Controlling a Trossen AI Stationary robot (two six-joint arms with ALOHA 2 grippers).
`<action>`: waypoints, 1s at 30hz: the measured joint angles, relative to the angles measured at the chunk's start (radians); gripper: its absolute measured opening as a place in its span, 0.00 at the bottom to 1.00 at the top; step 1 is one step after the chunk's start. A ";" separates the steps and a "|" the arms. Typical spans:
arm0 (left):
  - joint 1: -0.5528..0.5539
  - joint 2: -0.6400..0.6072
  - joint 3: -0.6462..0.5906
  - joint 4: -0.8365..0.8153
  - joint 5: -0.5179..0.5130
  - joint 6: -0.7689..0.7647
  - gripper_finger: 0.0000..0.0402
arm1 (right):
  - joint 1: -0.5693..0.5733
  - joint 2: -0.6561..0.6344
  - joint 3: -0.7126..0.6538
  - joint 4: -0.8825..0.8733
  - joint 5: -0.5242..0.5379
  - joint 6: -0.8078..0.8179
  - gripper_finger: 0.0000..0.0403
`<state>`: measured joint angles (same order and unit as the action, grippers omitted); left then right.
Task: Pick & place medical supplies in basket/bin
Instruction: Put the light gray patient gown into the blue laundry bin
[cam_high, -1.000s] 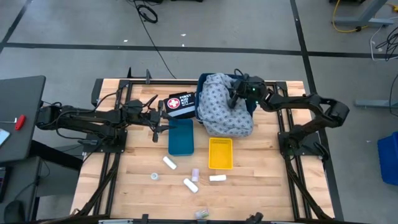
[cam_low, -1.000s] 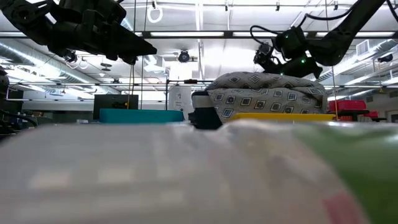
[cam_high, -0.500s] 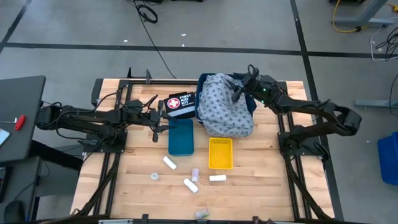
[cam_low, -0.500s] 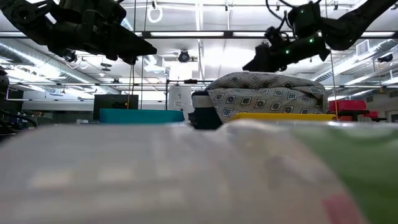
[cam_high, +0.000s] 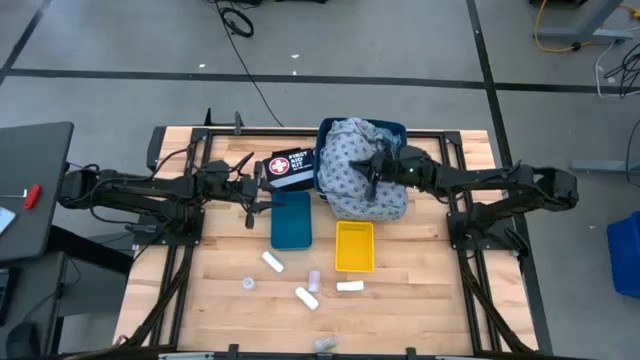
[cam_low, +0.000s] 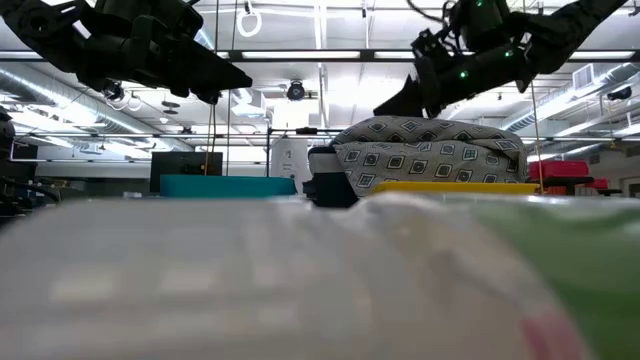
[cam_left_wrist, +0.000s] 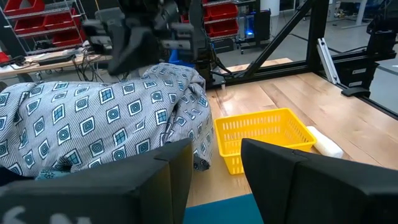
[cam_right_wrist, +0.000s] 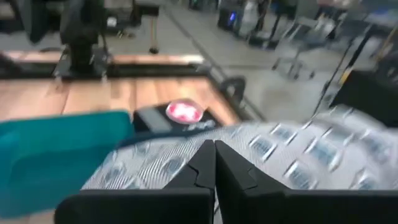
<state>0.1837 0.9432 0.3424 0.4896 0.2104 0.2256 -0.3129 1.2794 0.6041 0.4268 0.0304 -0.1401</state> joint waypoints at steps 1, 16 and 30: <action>0.000 0.000 0.000 0.000 0.000 -0.001 0.35 | -0.005 0.012 0.000 -0.012 -0.006 0.008 0.01; 0.000 0.000 0.000 0.001 0.000 0.000 0.35 | -0.155 0.227 0.002 -0.273 -0.226 0.174 0.00; 0.000 0.000 0.000 0.000 0.000 0.002 0.35 | -0.143 0.220 0.071 -0.255 -0.142 0.140 0.00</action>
<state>0.1833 0.9432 0.3424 0.4900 0.2106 0.2276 -0.4561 1.4990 0.6752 0.1720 -0.1121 -0.0002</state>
